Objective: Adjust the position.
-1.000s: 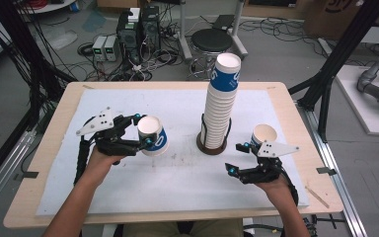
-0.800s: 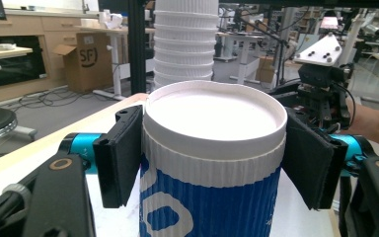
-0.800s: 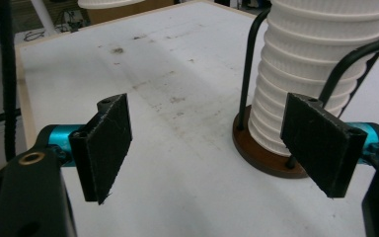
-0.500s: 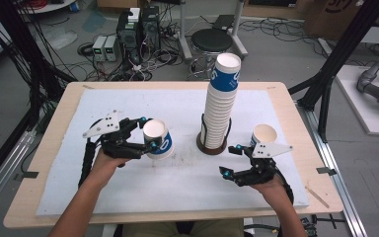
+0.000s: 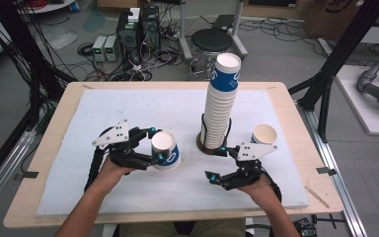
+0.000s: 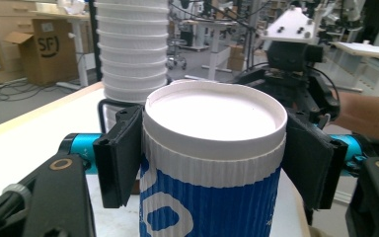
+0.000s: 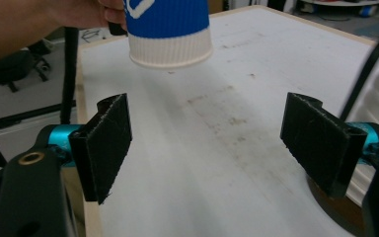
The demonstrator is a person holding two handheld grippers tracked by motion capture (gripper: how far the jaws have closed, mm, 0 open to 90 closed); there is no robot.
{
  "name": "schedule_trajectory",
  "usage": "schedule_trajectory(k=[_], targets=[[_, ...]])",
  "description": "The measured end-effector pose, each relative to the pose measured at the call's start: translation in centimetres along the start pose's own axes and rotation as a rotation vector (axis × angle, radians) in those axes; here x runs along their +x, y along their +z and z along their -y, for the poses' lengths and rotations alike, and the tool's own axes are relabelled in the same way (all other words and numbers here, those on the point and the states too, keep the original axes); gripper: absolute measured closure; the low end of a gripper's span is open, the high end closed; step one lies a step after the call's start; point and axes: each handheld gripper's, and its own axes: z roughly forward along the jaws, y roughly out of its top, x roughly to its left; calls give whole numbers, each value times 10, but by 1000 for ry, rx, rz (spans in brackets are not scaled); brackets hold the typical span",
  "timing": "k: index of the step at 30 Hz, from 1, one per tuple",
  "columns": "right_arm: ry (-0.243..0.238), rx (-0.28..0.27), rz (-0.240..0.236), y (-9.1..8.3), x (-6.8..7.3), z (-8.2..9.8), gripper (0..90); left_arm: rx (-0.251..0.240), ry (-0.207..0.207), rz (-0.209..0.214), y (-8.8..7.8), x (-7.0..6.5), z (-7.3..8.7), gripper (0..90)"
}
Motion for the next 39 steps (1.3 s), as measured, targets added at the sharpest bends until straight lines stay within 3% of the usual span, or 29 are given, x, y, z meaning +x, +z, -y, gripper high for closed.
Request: schedule_trajectory(k=[8,16,18,20,23,31,39], targets=[[-41,1,-59,30,4,-12,202,0,1,27,4,-2,2,296],[-48,-2,-102,47,3,-16,202,7,6,47,9,-4,3,296],[-44,4,-119,50,3,-16,202,8,7,52,11,-5,3,297],[-58,-8,-96,52,2,-16,203,11,8,62,13,-5,3,297],[-47,-5,-125,54,2,-16,202,13,8,68,15,-6,4,297],[-49,-12,-136,59,3,-18,202,19,9,80,21,-7,4,297],[-42,-19,-151,64,4,-18,201,12,-5,68,29,-8,3,301]])
